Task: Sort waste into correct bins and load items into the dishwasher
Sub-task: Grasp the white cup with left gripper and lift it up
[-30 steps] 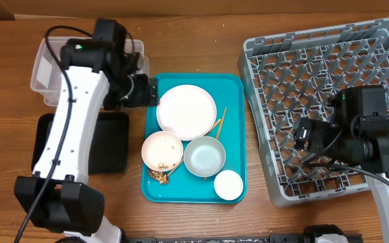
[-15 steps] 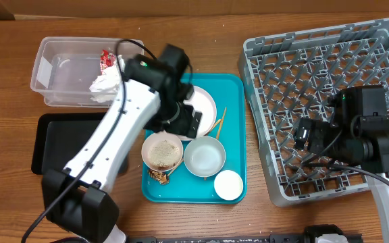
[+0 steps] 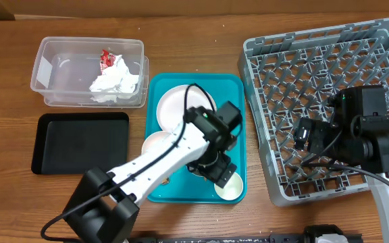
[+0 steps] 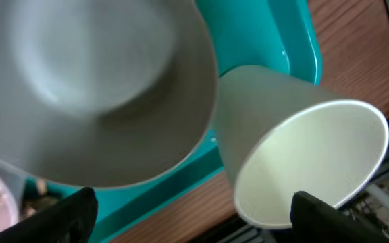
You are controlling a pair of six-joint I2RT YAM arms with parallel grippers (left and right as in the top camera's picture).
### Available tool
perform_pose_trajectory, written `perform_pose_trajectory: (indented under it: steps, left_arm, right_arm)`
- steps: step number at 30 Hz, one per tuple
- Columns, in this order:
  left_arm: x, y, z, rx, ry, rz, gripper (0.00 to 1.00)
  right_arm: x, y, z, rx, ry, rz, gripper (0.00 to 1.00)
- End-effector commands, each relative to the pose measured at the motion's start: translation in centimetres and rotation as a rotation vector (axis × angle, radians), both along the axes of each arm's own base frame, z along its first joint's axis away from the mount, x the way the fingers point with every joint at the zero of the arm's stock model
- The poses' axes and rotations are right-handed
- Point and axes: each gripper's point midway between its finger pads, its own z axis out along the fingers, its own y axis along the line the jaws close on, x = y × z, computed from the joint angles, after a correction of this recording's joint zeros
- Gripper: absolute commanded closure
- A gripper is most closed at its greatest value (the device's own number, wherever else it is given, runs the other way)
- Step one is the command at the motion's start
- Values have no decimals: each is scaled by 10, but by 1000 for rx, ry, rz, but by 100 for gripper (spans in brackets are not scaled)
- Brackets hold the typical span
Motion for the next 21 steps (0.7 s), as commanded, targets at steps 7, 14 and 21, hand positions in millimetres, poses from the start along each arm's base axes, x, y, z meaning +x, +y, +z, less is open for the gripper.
perform_pose_trajectory:
  steps: [7,14,21]
  left_arm:
    - [-11,-4,-18,-15,19,51,49]
    - [-20,-13,-14,-61,74,53,73]
    - [-22,-10,-16,-44,86,87,93]
  right_arm:
    - [1,0,4,-5,-13,3,0]
    - [1,0,3,-5,-10,3,0]
    - [0,0,3,-5,-9,3,0]
